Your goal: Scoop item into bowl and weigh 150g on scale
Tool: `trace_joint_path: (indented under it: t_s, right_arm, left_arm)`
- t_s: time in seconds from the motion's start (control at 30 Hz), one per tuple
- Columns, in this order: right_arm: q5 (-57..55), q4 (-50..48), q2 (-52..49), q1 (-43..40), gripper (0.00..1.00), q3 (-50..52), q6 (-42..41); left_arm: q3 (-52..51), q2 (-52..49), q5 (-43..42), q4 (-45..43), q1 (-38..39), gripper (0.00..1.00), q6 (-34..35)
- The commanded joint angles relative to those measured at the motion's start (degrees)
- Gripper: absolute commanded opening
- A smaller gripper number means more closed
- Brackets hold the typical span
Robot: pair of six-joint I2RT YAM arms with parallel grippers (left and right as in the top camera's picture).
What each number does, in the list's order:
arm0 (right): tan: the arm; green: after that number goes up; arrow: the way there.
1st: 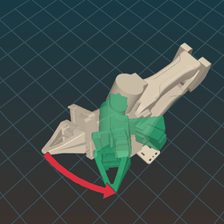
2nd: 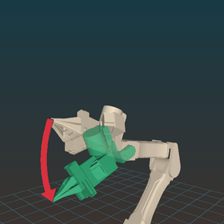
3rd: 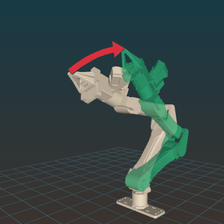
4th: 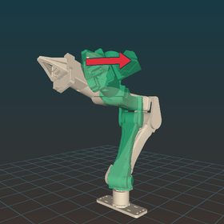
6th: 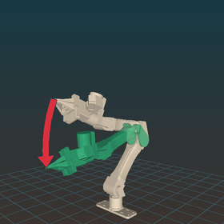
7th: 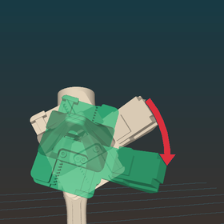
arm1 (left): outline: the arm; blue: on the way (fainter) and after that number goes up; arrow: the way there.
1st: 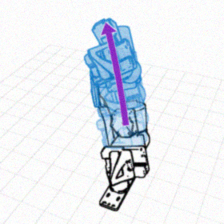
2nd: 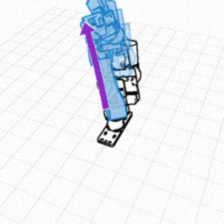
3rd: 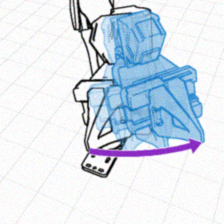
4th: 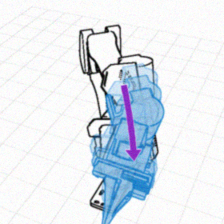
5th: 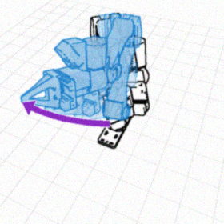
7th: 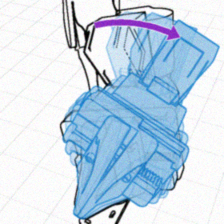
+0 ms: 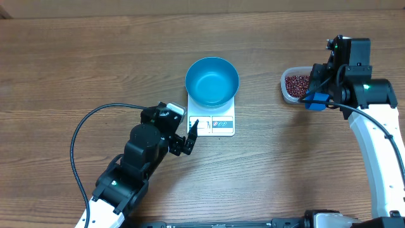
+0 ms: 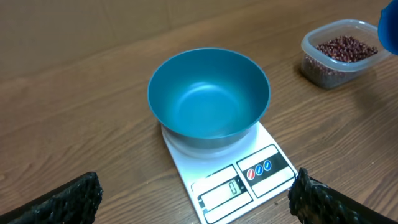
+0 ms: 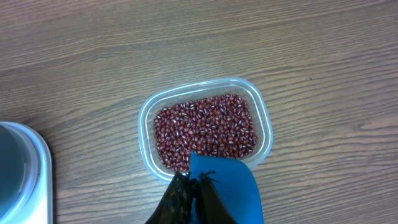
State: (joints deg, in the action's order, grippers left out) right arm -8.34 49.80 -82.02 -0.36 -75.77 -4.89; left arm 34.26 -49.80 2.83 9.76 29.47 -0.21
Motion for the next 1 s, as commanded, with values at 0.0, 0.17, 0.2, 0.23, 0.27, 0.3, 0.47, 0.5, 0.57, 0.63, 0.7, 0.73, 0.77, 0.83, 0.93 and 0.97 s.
trace_joint_path:
  t_s: [0.0, 0.17, 0.2, 0.23, 0.27, 0.3, 0.47, 0.5, 0.57, 0.63, 0.7, 0.73, 0.77, 0.83, 0.93, 0.97]
  right_arm:
    - [-0.5, 0.0, 0.8, -0.1, 0.04, -1.2, 0.2]
    - [0.7, -0.1, 0.8, -0.1, 0.04, -1.2, 0.2]
    - [0.7, -0.2, 0.8, -0.1, 0.04, -1.2, 0.2]
    - [0.7, -0.3, 0.8, -0.1, 0.04, -1.2, 0.2]
    - [0.7, -0.4, 0.8, -0.1, 0.04, -1.2, 0.2]
    - [0.7, -0.4, 0.8, -0.1, 0.04, -1.2, 0.2]
    - [0.7, -0.4, 0.8, -0.1, 0.04, -1.2, 0.2]
    - [0.7, -0.4, 0.8, -0.1, 0.04, -1.2, 0.2]
    - [0.7, -0.4, 0.8, -0.1, 0.04, -1.2, 0.2]
    - [0.7, -0.4, 0.8, -0.1, 0.04, -1.2, 0.2]
    - [0.7, -0.4, 0.8, -0.1, 0.04, -1.2, 0.2]
    - [0.7, -0.4, 0.8, -0.1, 0.04, -1.2, 0.2]
    - [0.7, -0.4, 0.8, -0.1, 0.04, -1.2, 0.2]
    - [0.7, -0.3, 0.8, -0.1, 0.04, -1.2, 0.2]
    - [0.7, -0.2, 0.8, -0.1, 0.04, -1.2, 0.2]
    - [0.7, -0.2, 0.8, -0.1, 0.04, -1.2, 0.2]
  left_arm:
    - [0.1, -0.1, 0.3, -1.1, -0.2, 0.99, -1.0]
    - [0.1, -0.1, -1.4, -1.4, -0.2, 1.0, -0.9]
    - [0.1, -0.1, -1.4, -1.4, -0.2, 1.0, -0.9]
    - [0.1, -0.1, -1.4, -1.3, -0.2, 1.0, -0.9]
    - [0.1, -0.1, -1.4, -1.1, -0.2, 1.0, -0.9]
    - [0.1, -0.1, -1.4, -0.8, -0.2, 1.0, -0.9]
    - [0.1, -0.1, -1.4, 1.7, -0.2, 1.0, -0.9]
    - [0.1, -0.1, -1.4, 2.4, -0.2, 1.0, -0.9]
    - [0.1, -0.1, -1.4, 4.6, -0.2, 1.0, -0.9]
    - [0.1, -0.1, -1.4, 6.3, -0.2, 1.0, -0.9]
    - [0.1, -0.1, -1.4, 6.6, -0.2, 0.99, -0.9]
    - [0.1, -0.1, -1.4, 6.6, -0.2, 1.0, -0.9]
    - [0.1, -0.1, -1.4, 6.5, -0.2, 1.0, -0.9]
    - [0.1, -0.1, -1.4, 6.5, -0.2, 1.0, -0.9]
    - [0.1, -0.1, -1.4, 6.5, -0.2, 1.0, -0.9]
    - [0.1, -0.1, -1.4, 6.7, -0.2, 0.99, -0.9]
